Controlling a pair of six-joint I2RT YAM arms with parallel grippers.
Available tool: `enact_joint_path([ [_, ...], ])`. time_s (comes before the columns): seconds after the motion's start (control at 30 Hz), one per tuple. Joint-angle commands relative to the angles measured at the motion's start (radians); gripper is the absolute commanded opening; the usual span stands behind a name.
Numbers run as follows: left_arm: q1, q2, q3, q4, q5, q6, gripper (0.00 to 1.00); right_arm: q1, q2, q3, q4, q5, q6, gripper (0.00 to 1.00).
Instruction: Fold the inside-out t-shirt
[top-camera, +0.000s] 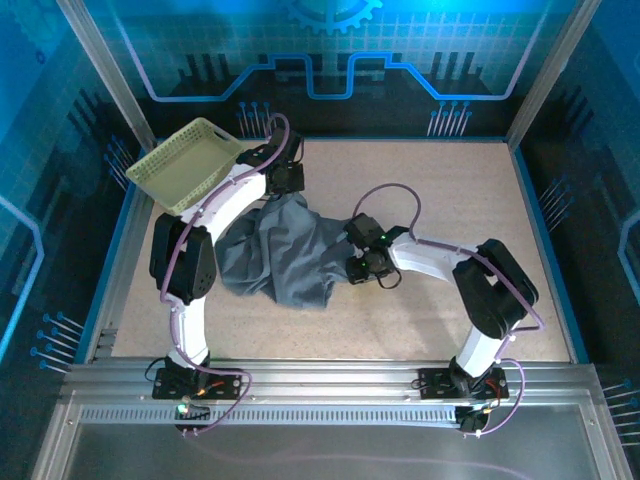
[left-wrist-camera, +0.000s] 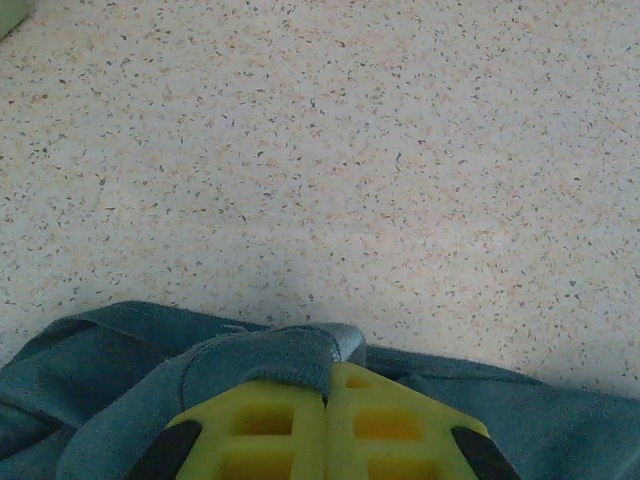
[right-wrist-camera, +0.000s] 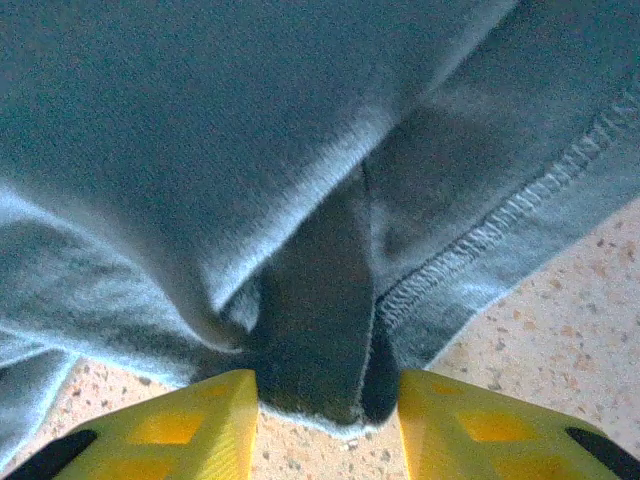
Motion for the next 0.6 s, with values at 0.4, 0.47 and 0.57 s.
enact_joint_path([
  [0.4, 0.035, 0.005, 0.039, -0.025, -0.018, 0.004, 0.00, 0.012, -0.164, -0.106, -0.089, 0.152, 0.065, 0.02],
  [0.47, 0.048, 0.014, 0.049, -0.028, -0.018, -0.004, 0.00, 0.009, -0.241, -0.176, -0.122, 0.175, 0.112, 0.01],
  [0.57, 0.057, 0.031, 0.067, -0.035, -0.010, -0.024, 0.00, -0.016, -0.286, -0.222, -0.192, 0.171, 0.182, 0.00],
])
